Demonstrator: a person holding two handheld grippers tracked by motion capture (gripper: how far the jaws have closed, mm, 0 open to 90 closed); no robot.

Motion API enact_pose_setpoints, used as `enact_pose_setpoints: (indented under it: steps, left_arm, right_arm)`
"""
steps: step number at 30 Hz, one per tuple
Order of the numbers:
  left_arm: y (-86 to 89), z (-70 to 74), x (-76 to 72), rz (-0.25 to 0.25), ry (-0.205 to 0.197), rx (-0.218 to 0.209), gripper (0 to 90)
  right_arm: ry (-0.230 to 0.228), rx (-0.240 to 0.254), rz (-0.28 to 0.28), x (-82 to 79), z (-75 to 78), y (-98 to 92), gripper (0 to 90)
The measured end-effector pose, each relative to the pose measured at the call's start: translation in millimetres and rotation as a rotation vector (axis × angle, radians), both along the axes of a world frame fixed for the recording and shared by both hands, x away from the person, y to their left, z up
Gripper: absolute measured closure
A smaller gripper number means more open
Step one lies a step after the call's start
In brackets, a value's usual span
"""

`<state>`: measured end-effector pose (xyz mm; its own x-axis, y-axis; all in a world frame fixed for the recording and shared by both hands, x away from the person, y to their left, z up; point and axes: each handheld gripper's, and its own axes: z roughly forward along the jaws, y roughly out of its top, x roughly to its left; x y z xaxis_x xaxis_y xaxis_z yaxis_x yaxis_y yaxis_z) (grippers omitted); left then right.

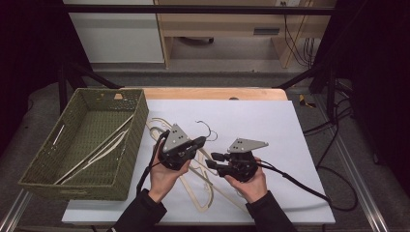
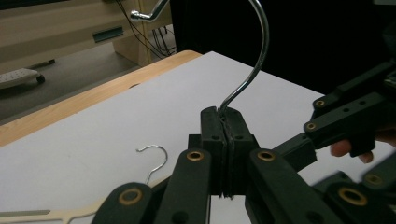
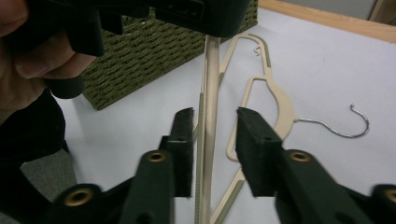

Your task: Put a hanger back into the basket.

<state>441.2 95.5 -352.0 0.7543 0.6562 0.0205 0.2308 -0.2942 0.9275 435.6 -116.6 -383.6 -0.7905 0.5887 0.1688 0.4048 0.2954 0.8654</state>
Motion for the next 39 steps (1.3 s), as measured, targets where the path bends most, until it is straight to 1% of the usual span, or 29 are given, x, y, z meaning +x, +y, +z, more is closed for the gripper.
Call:
enact_pose_setpoints:
  steps: [2, 3, 4, 6, 7, 9, 10, 11, 12, 13, 14, 15, 16, 17, 18, 21, 24, 26, 27, 28, 30, 31, 32, 33, 34, 35, 36, 37, 39]
  left_arm:
    - [-1.4, -1.3, -2.4, -0.006, -0.002, 0.011, 88.4]
    - [-1.1, -1.9, -2.9, -0.012, -0.002, 0.015, 88.2]
    - [-0.1, -2.3, -3.1, -0.017, -0.002, 0.014, 88.0]
    - [3.9, -1.6, -3.0, -0.046, -0.005, 0.015, 85.7]
    - [7.4, -0.5, -3.8, -0.063, -0.018, 0.001, 80.4]
    - [16.7, 3.2, -6.4, -0.070, -0.039, -0.017, 71.0]
    - [22.4, 5.1, -7.2, -0.085, -0.037, -0.029, 65.7]
    - [28.1, 6.4, -8.4, -0.084, -0.034, -0.037, 57.5]
    - [33.9, 7.3, -9.5, -0.076, -0.036, -0.031, 51.0]
    - [39.5, 7.5, -10.1, -0.069, -0.032, -0.023, 42.4]
    - [44.9, 7.2, -11.0, -0.063, -0.019, -0.024, 35.7]
    - [50.5, 6.5, -12.2, -0.056, -0.017, -0.021, 32.8]
    - [50.5, 6.5, -12.2, -0.056, -0.017, -0.021, 31.1]
    - [59.3, 5.1, -14.1, -0.053, -0.006, -0.014, 31.1]
    - [63.8, 4.0, -15.3, -0.052, 0.004, -0.012, 25.8]
    - [74.2, -1.0, -18.9, -0.070, 0.033, 0.004, 19.3]
    - [80.9, -9.7, -22.4, -0.092, 0.053, 0.027, 17.0]
    - [82.2, -15.3, -23.6, -0.116, 0.072, 0.058, 15.1]
    - [81.7, -17.5, -24.0, -0.122, 0.069, 0.071, 15.2]
    - [80.6, -18.6, -24.2, -0.140, 0.068, 0.088, 17.3]
    - [77.3, -20.0, -24.6, -0.170, 0.053, 0.104, 19.5]
    - [75.3, -21.4, -25.6, -0.199, 0.031, 0.114, 23.6]
    - [73.7, -23.4, -26.7, -0.224, 0.027, 0.123, 32.9]
    - [72.0, -25.2, -27.3, -0.235, 0.030, 0.131, 39.6]
    - [69.6, -27.9, -28.0, -0.239, 0.023, 0.157, 39.9]
    - [67.7, -30.0, -28.2, -0.239, 0.030, 0.176, 43.1]
    - [66.5, -31.6, -27.7, -0.248, 0.035, 0.194, 44.0]
    - [65.7, -32.8, -27.7, -0.250, 0.039, 0.195, 46.2]
    - [65.2, -34.9, -26.6, -0.245, 0.060, 0.210, 48.4]
  right_arm:
    - [0.008, -0.009, 0.009, 0.1, 0.1, -0.8, 78.4]
    - [0.024, -0.009, 0.020, 0.4, 0.3, -1.0, 83.4]
    - [0.037, -0.007, 0.028, 0.2, 0.4, -0.9, 86.3]
    - [0.034, -0.022, 0.031, 0.2, -0.1, -1.0, 86.7]
    - [0.047, -0.032, 0.032, 0.8, -0.7, -0.8, 86.7]
    - [0.054, -0.051, 0.040, 1.9, -2.7, -0.3, 86.8]
    - [0.058, -0.058, 0.045, 2.3, -3.5, 0.1, 86.8]
    - [0.063, -0.063, 0.046, 2.5, -3.8, 0.3, 86.8]
    - [0.066, -0.065, 0.050, 2.8, -3.9, 0.3, 86.8]
    - [0.065, -0.065, 0.057, 3.0, -3.7, 0.1, 86.9]
    - [0.060, -0.067, 0.067, 3.0, -3.2, -0.5, 86.9]
    - [0.061, -0.063, 0.076, 2.6, -2.4, -0.9, 86.9]
    - [0.061, -0.063, 0.076, 2.6, -2.4, -0.9, 86.9]
    - [0.054, -0.060, 0.094, 2.6, -1.7, -1.8, 86.9]
    - [0.054, -0.053, 0.116, 1.4, 0.2, -2.8, 86.9]
    - [0.051, -0.047, 0.160, -1.0, 2.9, -4.4, 86.9]
    - [0.045, -0.044, 0.209, -2.8, 4.3, -5.3, 86.9]
    - [0.048, -0.042, 0.238, -3.8, 4.9, -5.7, 86.9]
    - [0.051, -0.039, 0.252, -4.6, 5.2, -5.3, 86.9]
    - [0.049, -0.040, 0.269, -5.3, 5.4, -4.9, 86.9]
    - [0.049, -0.049, 0.297, -6.7, 6.0, -3.7, 87.0]
    - [0.050, -0.053, 0.307, -7.7, 6.1, -2.9, 86.9]
    - [0.052, -0.056, 0.324, -8.5, 6.1, -2.0, 86.9]
    - [0.053, -0.060, 0.329, -9.2, 6.1, -1.5, 86.9]
    - [0.055, -0.061, 0.335, -9.4, 6.0, -1.2, 86.9]
    - [0.056, -0.061, 0.347, -9.7, 5.8, -0.9, 86.9]
    - [0.057, -0.061, 0.354, -9.8, 5.6, -0.7, 86.9]
    - [0.059, -0.065, 0.358, -10.0, 5.5, -0.5, 86.9]
    - [0.061, -0.067, 0.368, -10.3, 4.8, -0.1, 86.9]
